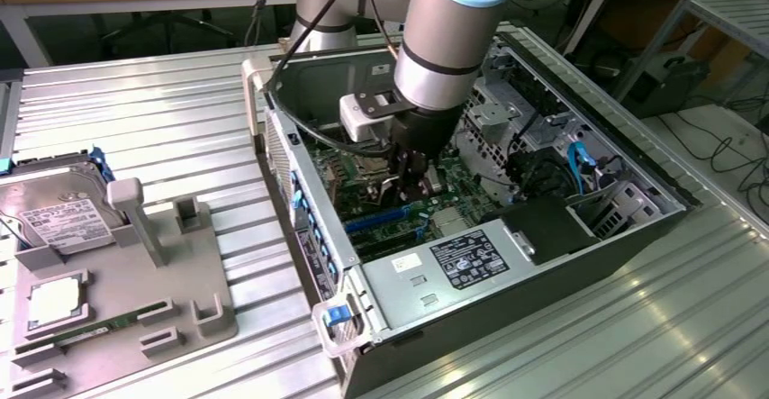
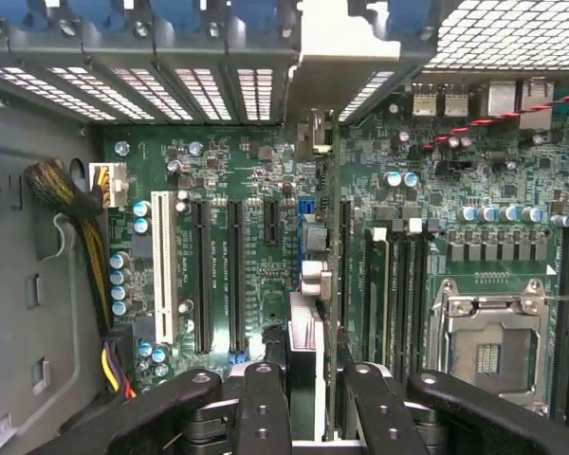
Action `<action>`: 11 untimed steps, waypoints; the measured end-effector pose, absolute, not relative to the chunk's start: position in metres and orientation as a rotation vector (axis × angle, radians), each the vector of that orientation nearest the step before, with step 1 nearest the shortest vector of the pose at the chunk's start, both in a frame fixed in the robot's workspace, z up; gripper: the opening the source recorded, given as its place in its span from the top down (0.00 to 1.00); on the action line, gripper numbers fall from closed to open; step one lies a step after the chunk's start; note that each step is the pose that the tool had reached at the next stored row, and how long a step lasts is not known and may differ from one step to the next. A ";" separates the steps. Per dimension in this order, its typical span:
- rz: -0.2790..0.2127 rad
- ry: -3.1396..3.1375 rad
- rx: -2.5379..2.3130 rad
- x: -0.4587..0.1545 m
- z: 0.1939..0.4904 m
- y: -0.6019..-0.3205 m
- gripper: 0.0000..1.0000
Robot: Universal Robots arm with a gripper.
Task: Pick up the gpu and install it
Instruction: 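Insert the gpu into the slot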
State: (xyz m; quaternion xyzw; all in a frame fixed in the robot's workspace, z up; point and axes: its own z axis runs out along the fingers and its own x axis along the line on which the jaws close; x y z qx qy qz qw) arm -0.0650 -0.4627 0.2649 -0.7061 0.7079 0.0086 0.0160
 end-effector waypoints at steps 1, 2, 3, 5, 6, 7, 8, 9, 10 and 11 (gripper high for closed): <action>0.027 2.202 -2.196 -0.068 0.263 -0.463 0.72; 0.027 2.201 -2.196 -0.069 0.262 -0.463 0.72; 0.027 2.202 -2.196 -0.071 0.261 -0.463 0.72; 0.027 2.202 -2.196 -0.072 0.258 -0.463 0.72; 0.027 2.202 -2.196 -0.072 0.257 -0.463 0.72; 0.027 2.202 -2.196 -0.073 0.255 -0.463 0.72; 0.027 2.202 -2.196 -0.073 0.254 -0.463 0.72; 0.027 2.202 -2.196 -0.073 0.253 -0.463 0.72; 0.027 2.202 -2.196 -0.074 0.252 -0.463 0.72; 0.027 2.202 -2.196 -0.074 0.251 -0.463 0.72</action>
